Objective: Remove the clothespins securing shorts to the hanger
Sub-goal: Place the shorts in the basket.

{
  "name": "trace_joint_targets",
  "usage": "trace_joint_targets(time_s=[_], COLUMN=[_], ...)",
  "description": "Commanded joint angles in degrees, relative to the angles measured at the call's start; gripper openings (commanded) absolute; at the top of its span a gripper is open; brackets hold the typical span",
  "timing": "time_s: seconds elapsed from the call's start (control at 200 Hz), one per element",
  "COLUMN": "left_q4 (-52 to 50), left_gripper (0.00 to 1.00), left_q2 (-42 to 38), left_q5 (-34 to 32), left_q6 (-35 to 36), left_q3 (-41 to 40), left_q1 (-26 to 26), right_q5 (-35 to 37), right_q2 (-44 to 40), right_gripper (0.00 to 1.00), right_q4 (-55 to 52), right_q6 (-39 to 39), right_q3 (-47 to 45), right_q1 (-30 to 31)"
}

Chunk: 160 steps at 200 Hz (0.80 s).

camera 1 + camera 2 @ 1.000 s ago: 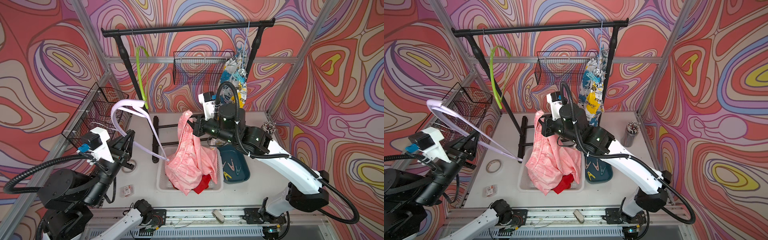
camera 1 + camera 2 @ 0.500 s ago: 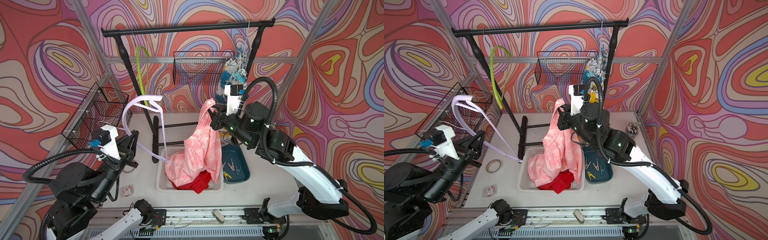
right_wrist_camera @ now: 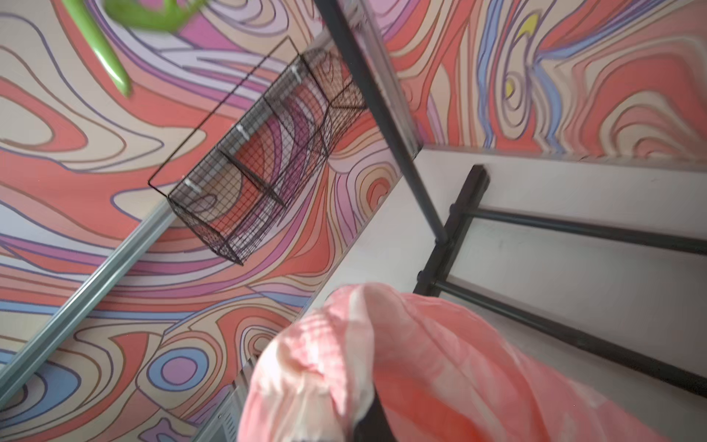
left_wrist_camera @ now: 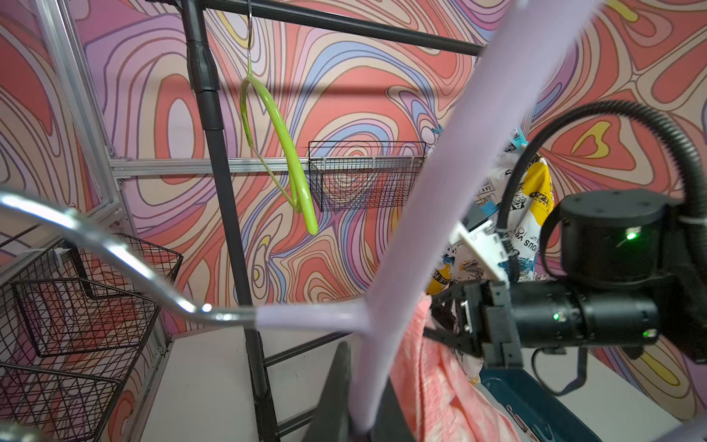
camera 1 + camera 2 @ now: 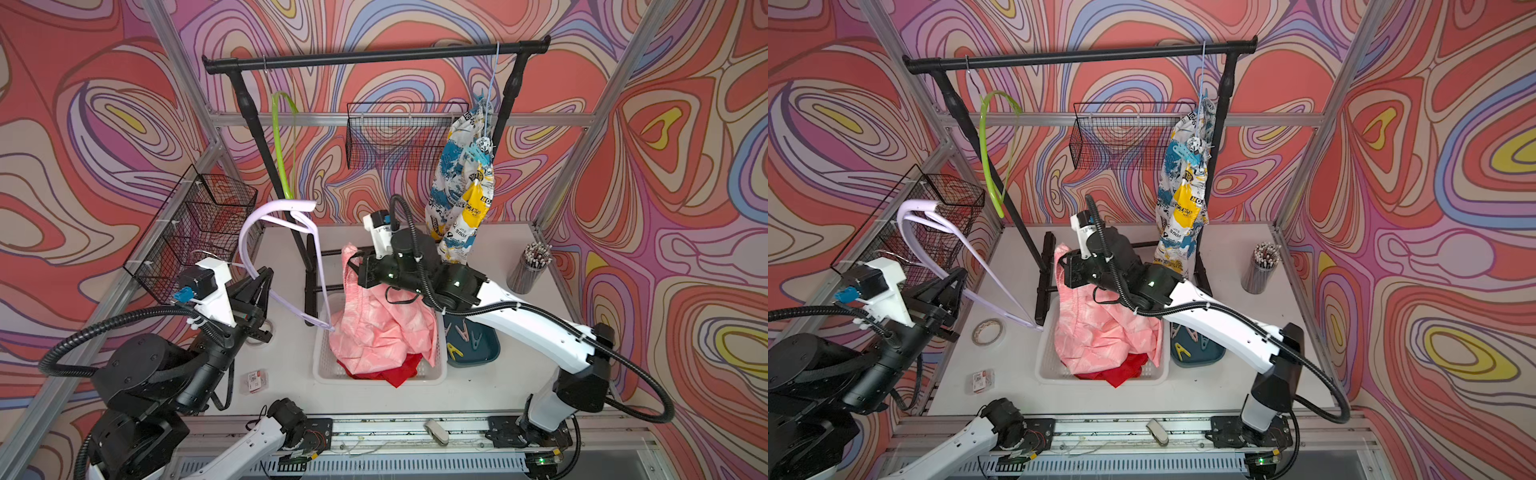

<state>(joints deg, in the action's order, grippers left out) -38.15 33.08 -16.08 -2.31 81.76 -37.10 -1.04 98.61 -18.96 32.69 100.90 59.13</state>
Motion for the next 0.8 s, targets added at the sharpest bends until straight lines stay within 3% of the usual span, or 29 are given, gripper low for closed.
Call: trace_joint_targets(time_s=[0.0,0.165,0.346,0.526,0.796], left_q4=[-0.43,-1.36,-1.79,-0.58,-0.89], left_gripper=[0.0,0.0,0.0,0.0,0.0], left_q2=[-0.89,-2.27,-2.51,-0.03,4.8], left_q5=[-0.97,-1.5,-1.48,-0.1,1.63], left_q6=[-0.33,-0.33,-0.51,-0.93,-1.35], left_q3=[0.95,1.56,1.74,1.41,2.81], left_q1=[0.06,0.01,0.06,0.03,0.02], right_q5=[-6.85,-8.04,-0.03,7.0,4.87], right_q2=[4.42,5.85,-2.18,-7.99,-4.98], right_gripper=[0.0,0.0,0.0,0.0,0.0], right_q4=[5.24,10.12,8.98,2.46,1.95], right_q6=[3.82,6.28,6.42,6.56,6.48], right_q3=[-1.67,-10.53,-23.87,-31.3,-38.86], right_q1=[3.52,5.42,5.38,4.31,2.01])
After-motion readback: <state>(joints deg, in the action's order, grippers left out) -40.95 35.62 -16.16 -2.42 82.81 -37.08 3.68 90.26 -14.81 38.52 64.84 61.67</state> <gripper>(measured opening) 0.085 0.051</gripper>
